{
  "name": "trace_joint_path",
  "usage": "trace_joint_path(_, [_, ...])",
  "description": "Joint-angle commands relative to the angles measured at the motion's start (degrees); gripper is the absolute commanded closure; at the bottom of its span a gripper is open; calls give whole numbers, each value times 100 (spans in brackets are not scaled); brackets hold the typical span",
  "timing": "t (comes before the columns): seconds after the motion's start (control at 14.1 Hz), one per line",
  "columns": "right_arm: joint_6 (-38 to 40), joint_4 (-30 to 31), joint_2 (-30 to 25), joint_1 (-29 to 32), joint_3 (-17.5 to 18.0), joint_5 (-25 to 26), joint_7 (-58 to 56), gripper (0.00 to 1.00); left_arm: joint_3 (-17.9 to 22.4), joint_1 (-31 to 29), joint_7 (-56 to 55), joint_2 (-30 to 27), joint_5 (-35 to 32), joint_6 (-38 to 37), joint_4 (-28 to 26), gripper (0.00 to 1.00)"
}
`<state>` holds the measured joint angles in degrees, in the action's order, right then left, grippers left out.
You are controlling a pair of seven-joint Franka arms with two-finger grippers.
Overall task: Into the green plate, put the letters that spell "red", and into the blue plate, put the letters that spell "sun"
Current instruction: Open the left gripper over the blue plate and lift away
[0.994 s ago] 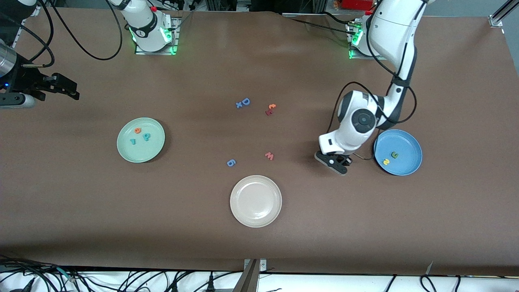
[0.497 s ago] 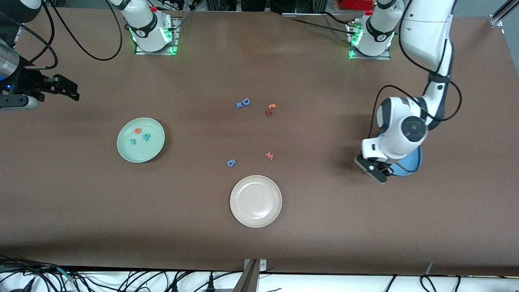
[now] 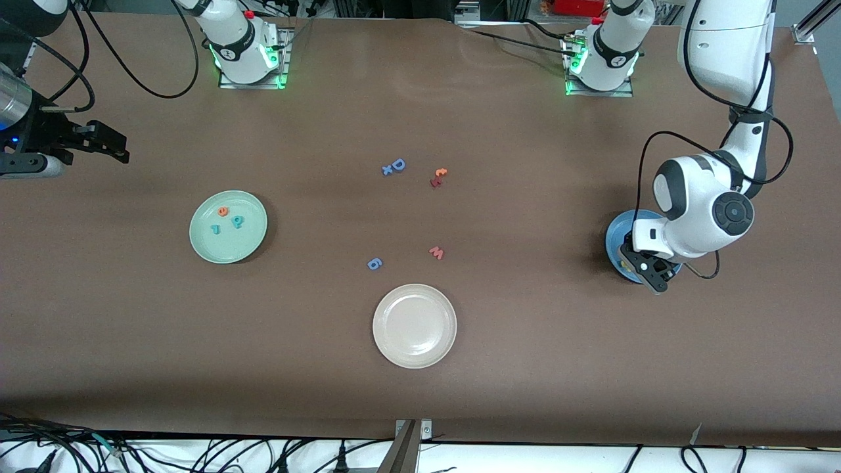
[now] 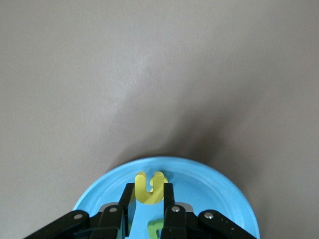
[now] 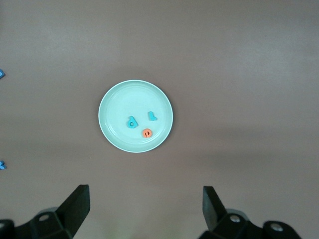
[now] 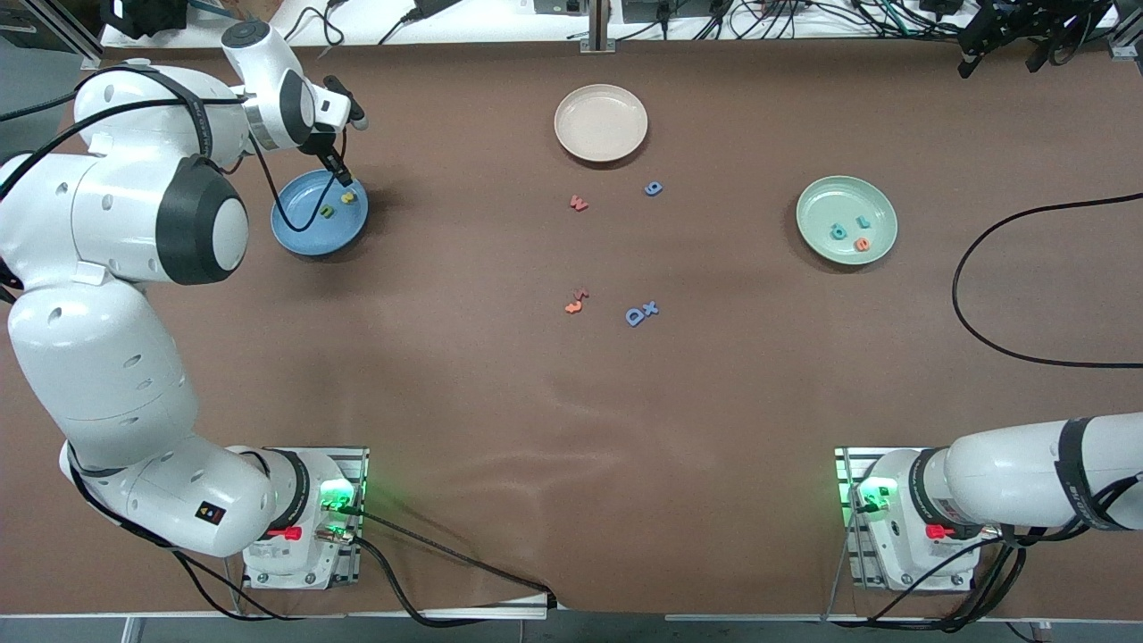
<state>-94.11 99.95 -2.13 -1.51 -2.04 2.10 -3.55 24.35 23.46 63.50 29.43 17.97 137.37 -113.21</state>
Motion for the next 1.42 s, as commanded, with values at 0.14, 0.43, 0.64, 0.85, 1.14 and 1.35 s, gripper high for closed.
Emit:
trace_joint_path(0.14, [95, -98, 11, 45, 63, -52, -32, 0, 123, -43, 339, -166, 189, -26, -403, 57])
trace_joint_path(0.43, [104, -98, 11, 45, 54, -52, -32, 0, 123, -60, 321, -166, 189, -26, -395, 0])
trace_joint_path(0.64, [104, -98, 11, 37, 63, -52, -32, 0, 114, -43, 181, -481, 189, -35, -324, 0])
trace_joint_path(0.85, [104, -107, -7, 37, 169, -52, 3, 0, 1, -34, -476, -885, 111, -166, -272, 0])
trace_joint_path(1.14, [60, -116, -16, 37, 186, -34, 4, 0, -114, -52, -1628, -1422, 66, -684, -210, 0])
trace_joint_path(1.35, [147, -168, -42, 37, 169, -43, -23, 0, -683, -322, -2828, -2000, -843, -825, -210, 0])
